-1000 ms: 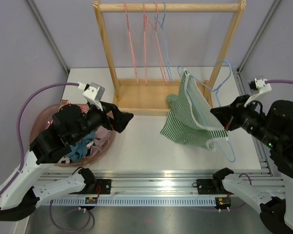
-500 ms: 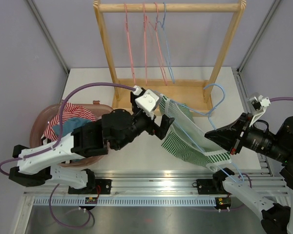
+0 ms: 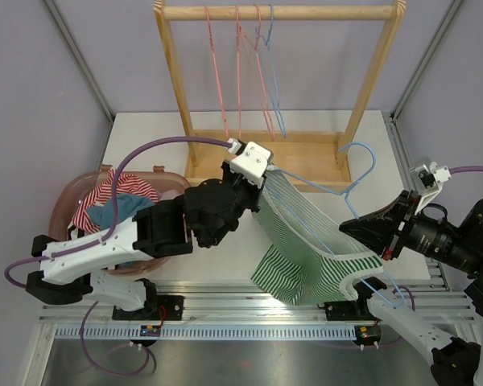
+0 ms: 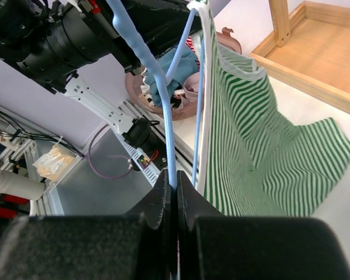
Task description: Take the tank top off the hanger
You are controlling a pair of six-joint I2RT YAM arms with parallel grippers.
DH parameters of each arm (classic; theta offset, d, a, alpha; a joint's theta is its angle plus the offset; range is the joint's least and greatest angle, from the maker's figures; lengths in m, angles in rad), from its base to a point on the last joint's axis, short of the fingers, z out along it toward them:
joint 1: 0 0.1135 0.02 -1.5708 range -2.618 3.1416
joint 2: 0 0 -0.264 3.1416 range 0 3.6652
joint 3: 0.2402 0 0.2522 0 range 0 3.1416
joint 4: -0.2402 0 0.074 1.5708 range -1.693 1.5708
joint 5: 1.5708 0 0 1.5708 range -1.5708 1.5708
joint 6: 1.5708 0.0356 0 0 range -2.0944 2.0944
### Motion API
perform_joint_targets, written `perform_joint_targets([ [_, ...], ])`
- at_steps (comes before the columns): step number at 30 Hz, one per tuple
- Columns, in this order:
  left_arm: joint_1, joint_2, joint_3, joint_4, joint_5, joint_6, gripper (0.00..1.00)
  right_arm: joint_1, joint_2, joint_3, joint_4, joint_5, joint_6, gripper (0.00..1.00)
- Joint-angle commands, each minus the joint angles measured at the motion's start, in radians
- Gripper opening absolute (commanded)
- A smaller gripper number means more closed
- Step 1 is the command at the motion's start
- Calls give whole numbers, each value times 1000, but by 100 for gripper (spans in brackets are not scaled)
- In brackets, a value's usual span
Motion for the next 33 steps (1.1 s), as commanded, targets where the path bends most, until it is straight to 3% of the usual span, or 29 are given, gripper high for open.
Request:
perform_joint_targets([
  [1,-1,-38,-12,45,-112,-3,0,-4,-11,-18,18,33,-42,0],
  [5,76,-87,-40,-57,-221,-145,0,-2,-54,-70,3,1,-115,0],
  [7,169,-124,-82,-101,-207,-216,0,-2,-97,-110,8,-25,-155,0],
  [11,329,-224,-185,-122,-93,-326,0,-4,-161,-174,35,-54,-197,0],
  [16,363,-273,-241,-107,36,-339,0,-2,-229,-254,168,-69,-181,0],
  [17,363,-278,-264,-90,126,-325,0,-4,-239,-274,210,-66,-146,0],
  [19,361,-311,-305,-6,261,-308,0,-4,-288,-359,374,-40,-103,0],
  [20,361,-330,-363,38,425,-290,0,-4,-305,-436,440,-27,-42,0],
  [23,333,-360,-446,184,662,-288,0,-4,-373,-588,720,19,68,0],
  [30,121,-246,-515,269,669,-259,0,-4,-430,-866,1323,179,242,0],
  [33,81,-177,-528,261,585,-281,0,-4,-454,-949,1422,373,254,0],
])
